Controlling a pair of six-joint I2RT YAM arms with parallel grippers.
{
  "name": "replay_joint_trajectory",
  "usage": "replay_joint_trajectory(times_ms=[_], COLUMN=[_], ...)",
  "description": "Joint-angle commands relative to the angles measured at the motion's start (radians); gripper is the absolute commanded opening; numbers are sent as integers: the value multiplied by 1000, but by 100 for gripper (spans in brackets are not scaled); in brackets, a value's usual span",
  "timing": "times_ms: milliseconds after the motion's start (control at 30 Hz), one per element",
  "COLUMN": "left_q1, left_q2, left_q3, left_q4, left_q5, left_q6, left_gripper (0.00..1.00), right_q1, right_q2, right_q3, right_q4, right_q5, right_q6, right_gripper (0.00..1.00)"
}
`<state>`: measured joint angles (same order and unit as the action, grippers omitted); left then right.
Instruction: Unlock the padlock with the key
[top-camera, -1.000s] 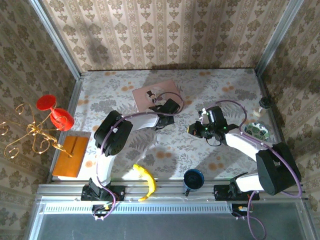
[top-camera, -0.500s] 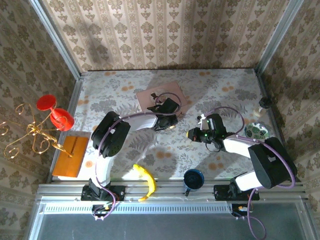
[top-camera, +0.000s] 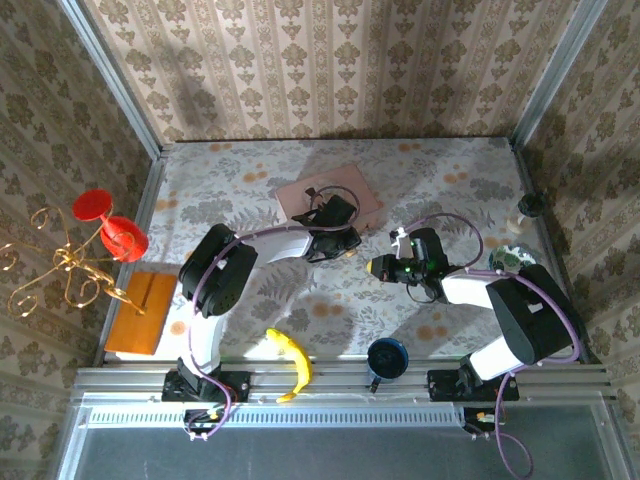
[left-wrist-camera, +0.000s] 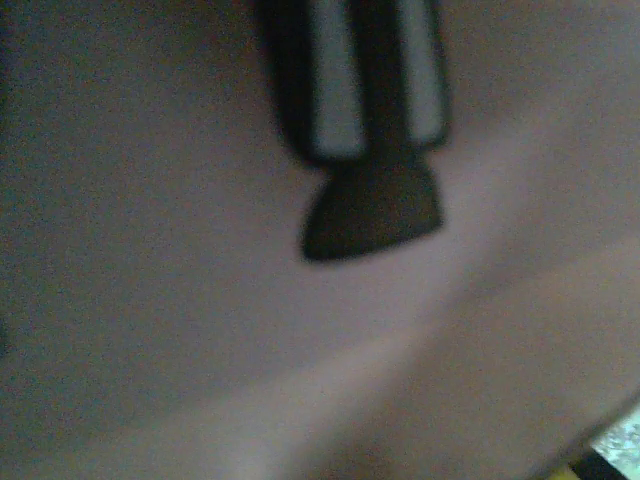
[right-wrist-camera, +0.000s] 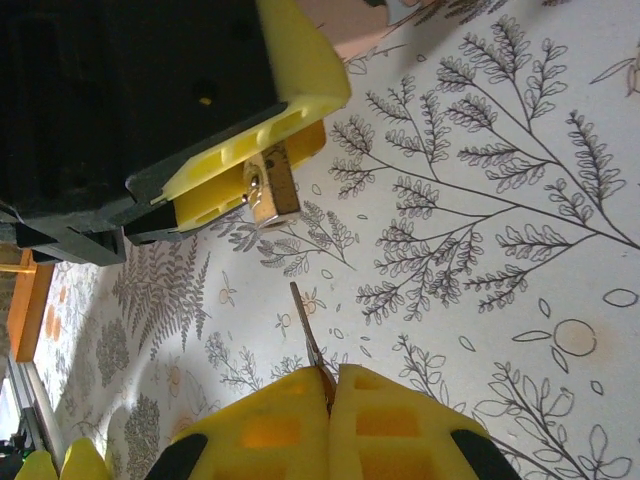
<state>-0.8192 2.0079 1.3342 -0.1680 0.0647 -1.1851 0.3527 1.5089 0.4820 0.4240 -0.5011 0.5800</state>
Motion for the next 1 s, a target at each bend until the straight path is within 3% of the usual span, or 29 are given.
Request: replay_joint_trajectory(times_ms=[0, 967], left_q1=[-7, 3], left_q2=[-8, 18], left_q3=[14, -2], left_q4=[125, 196], left_q5=[74, 103], left_q6=[-63, -93], left_gripper=[8, 8], right_q1=[9, 14], right_q2=[27, 103], right_q3=[-5, 24], right_q4=[50, 178], right_q5=[22, 66], right_q6=[9, 77], right_gripper=[0, 0])
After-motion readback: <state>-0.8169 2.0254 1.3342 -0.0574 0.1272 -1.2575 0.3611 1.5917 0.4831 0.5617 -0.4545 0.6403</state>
